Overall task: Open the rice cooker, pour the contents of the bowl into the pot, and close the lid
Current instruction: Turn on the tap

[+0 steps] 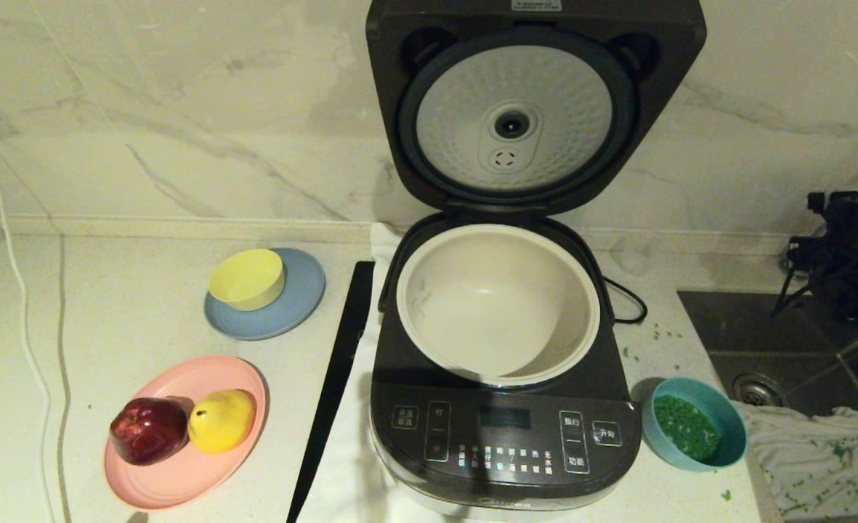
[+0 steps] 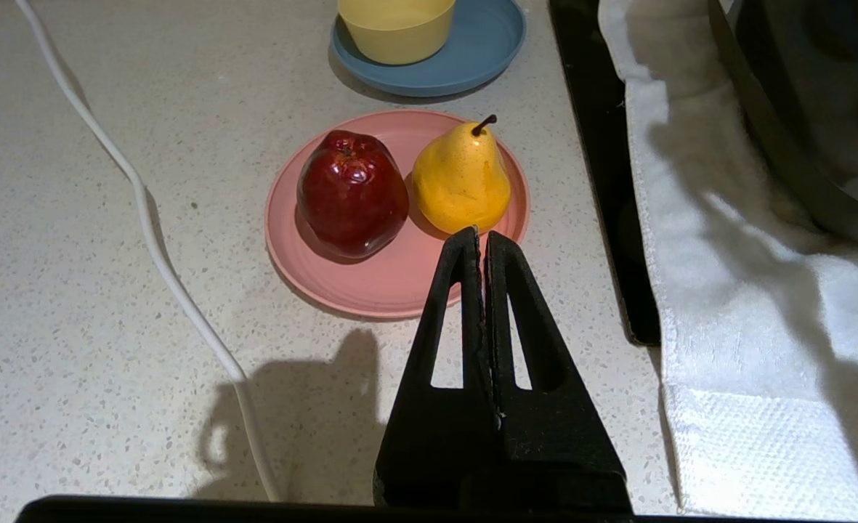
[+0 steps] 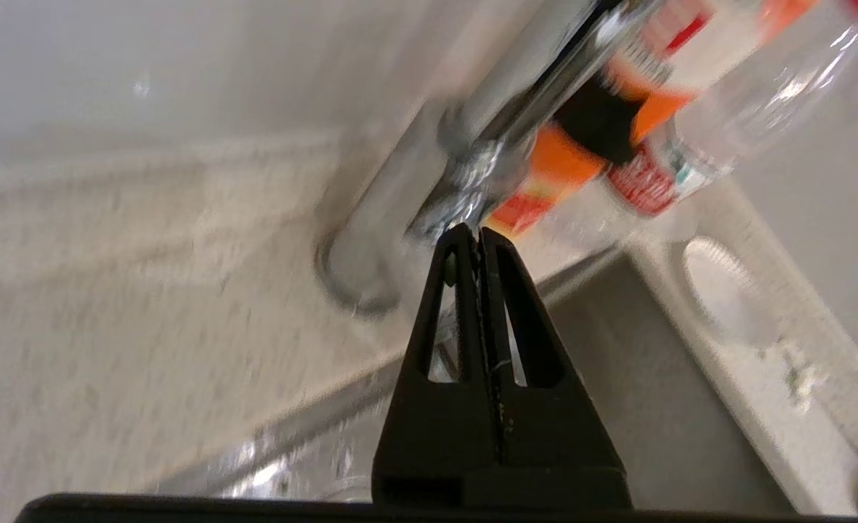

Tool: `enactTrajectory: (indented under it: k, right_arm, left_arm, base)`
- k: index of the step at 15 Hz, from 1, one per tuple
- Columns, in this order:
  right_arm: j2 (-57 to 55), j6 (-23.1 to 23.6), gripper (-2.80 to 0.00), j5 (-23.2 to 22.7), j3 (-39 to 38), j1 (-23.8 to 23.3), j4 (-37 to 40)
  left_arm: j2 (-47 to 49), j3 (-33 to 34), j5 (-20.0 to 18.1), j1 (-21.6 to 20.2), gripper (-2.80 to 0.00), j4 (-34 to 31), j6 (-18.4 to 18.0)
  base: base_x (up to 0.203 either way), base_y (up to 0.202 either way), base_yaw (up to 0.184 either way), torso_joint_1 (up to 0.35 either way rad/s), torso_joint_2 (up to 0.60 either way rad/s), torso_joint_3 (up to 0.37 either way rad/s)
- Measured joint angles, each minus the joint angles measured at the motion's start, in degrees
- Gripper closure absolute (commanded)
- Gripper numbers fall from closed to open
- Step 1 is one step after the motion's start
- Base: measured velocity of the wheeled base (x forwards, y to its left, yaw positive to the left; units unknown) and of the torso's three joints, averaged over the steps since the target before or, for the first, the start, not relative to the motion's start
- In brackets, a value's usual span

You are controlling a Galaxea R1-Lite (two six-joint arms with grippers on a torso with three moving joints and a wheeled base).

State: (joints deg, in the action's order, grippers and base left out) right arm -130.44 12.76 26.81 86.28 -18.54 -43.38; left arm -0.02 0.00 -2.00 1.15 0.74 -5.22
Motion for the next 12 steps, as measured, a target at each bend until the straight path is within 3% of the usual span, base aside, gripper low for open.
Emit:
enactTrajectory:
  k: [6,12]
  right_arm:
    - [-0.8,0.5,0.0,0.7,3.0,-0.1,0.6]
    - [0.4,0.0,0.0,1.0,-1.6,-0.3,0.0]
  left_arm:
    - [0.0,0.0,0.0,0.0,0.0,0.0,0.0]
    - [0.0,0.0,0.0,0.0,0.0,0.0,0.0]
  base:
    - [0.0,0.0,0.0,0.0,0.0,0.0]
    - [0.0,0.0,0.0,0.0,0.0,0.0]
